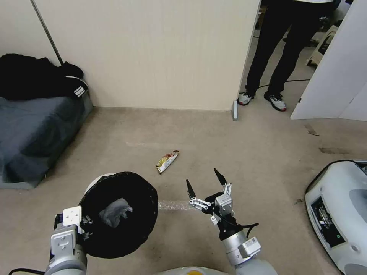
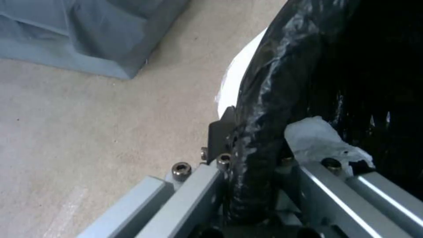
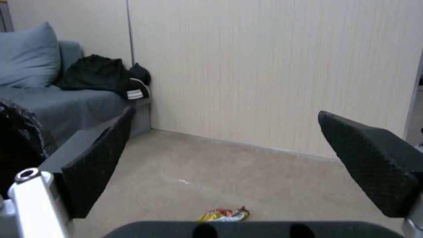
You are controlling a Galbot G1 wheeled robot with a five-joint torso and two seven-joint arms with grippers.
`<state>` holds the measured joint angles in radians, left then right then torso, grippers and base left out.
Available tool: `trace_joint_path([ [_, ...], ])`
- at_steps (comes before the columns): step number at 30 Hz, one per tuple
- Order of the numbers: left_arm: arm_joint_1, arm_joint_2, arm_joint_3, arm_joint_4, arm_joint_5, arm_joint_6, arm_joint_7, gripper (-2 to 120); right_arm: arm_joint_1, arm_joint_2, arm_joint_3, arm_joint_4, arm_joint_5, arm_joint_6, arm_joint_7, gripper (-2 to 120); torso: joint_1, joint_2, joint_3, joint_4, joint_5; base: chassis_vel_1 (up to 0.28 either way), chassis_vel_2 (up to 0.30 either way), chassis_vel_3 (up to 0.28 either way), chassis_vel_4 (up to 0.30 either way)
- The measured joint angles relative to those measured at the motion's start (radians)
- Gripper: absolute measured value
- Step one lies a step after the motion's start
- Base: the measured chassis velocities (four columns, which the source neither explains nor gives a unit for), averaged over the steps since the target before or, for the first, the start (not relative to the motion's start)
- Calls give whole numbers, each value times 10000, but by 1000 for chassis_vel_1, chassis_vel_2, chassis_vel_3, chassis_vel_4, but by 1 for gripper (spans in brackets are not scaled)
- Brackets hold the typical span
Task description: Pick up the trash bin, then pick up the garbage from the floor and place it into the trash bin.
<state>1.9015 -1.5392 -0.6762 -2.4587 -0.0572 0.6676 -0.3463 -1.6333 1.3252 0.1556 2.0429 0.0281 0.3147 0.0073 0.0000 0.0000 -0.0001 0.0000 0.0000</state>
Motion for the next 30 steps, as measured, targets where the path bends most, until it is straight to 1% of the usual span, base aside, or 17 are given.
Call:
trace_joint_path([
  [5, -41, 15, 25, -20, 17, 62, -36, 0, 17, -18, -15, -3, 60, 9, -16, 100, 0, 0, 0, -1, 0, -141, 114, 122, -115],
  [21, -113, 32, 16, -35, 64, 110, -45, 0, 86, -82, -41, 13, 132, 20, -140, 100, 1, 0, 2, -1, 0, -190, 185, 184, -179],
  [25, -121, 33, 19, -31, 69, 112, -48, 0, 83, -80, -49, 13, 130, 47, -165, 100, 1, 0, 2, 0, -2, -94, 134, 103, -102],
  [30, -122, 36, 36, -4, -19, 105, -39, 0, 78, -74, -49, -20, 105, 175, -224, 100, 0, 0, 1, 0, 1, -26, 19, 37, -35],
])
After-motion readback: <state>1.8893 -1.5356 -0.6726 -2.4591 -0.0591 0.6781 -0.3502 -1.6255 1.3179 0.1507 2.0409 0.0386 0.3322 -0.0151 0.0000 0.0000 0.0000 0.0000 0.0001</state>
